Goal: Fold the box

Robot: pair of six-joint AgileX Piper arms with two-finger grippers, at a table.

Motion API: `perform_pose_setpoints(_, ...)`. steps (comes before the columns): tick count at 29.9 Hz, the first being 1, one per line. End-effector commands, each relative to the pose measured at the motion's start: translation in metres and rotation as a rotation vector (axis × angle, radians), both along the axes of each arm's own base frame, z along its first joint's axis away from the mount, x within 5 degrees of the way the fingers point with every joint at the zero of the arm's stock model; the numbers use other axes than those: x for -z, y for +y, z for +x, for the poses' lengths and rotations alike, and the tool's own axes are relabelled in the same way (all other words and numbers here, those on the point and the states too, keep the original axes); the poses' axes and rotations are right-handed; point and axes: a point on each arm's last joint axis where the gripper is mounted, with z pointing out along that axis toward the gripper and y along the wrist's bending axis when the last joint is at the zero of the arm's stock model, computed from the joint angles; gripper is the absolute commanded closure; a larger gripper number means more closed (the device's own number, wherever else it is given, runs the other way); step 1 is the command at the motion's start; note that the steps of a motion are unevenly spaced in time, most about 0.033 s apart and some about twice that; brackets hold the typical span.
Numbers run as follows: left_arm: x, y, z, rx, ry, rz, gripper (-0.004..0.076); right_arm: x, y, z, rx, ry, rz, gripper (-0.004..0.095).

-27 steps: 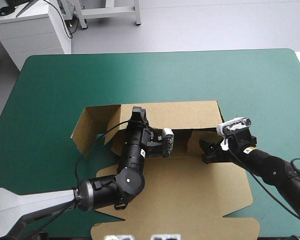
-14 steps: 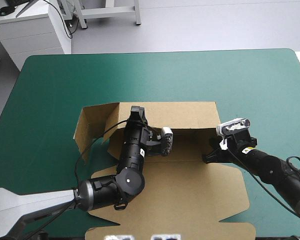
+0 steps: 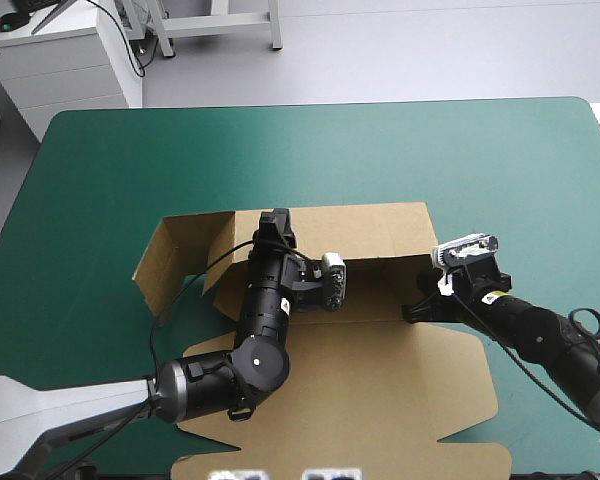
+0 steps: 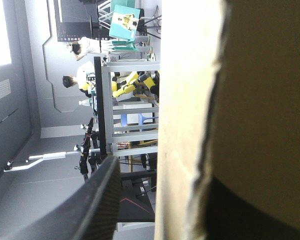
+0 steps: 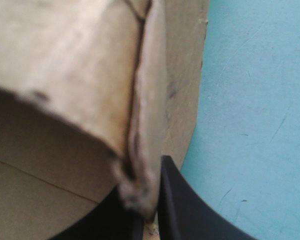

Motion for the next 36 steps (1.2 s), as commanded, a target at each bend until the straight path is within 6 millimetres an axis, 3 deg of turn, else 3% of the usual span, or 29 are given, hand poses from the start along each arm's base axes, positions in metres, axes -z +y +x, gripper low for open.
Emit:
perform_pose_setpoints(1,-0.029,-0.001,-0.002,0.055,-0.153,-0.022,0.0358,-0.013,0.003,0.012,0.024,-0.029,0.022,0.0921)
perform_pose_setpoints(12,-0.034,-0.012,-0.029,0.072,-0.212,0.002,0.0358,-0.037,0.015,0.069,0.065,0.008,-0.051,0.0922)
perform_pose_setpoints(20,-0.039,-0.014,-0.045,0.04,-0.268,-0.008,0.0358,-0.042,0.024,0.089,0.051,0.069,-0.054,0.0922)
perform_pose_setpoints(22,-0.041,-0.012,-0.048,0.02,-0.283,-0.007,0.0402,-0.038,0.025,0.091,0.046,0.094,-0.061,0.0922)
perform_pose_setpoints(26,-0.042,-0.013,-0.052,0.029,-0.293,0.072,0.0728,-0.039,0.024,0.092,0.072,0.109,-0.049,0.0922)
perform_pose_setpoints(29,-0.044,-0.015,-0.054,0.032,-0.278,0.096,0.0712,-0.039,0.024,0.091,0.067,0.13,-0.07,0.0922)
perform_pose_setpoints(33,-0.059,-0.013,-0.053,0.057,0.008,-0.063,0.0712,-0.037,0.022,0.089,0.053,0.149,-0.109,0.0922)
perform_pose_setpoints(36,-0.083,0.0,-0.049,0.084,0.148,-0.204,0.0712,-0.036,0.021,0.088,0.046,0.161,-0.129,0.0922)
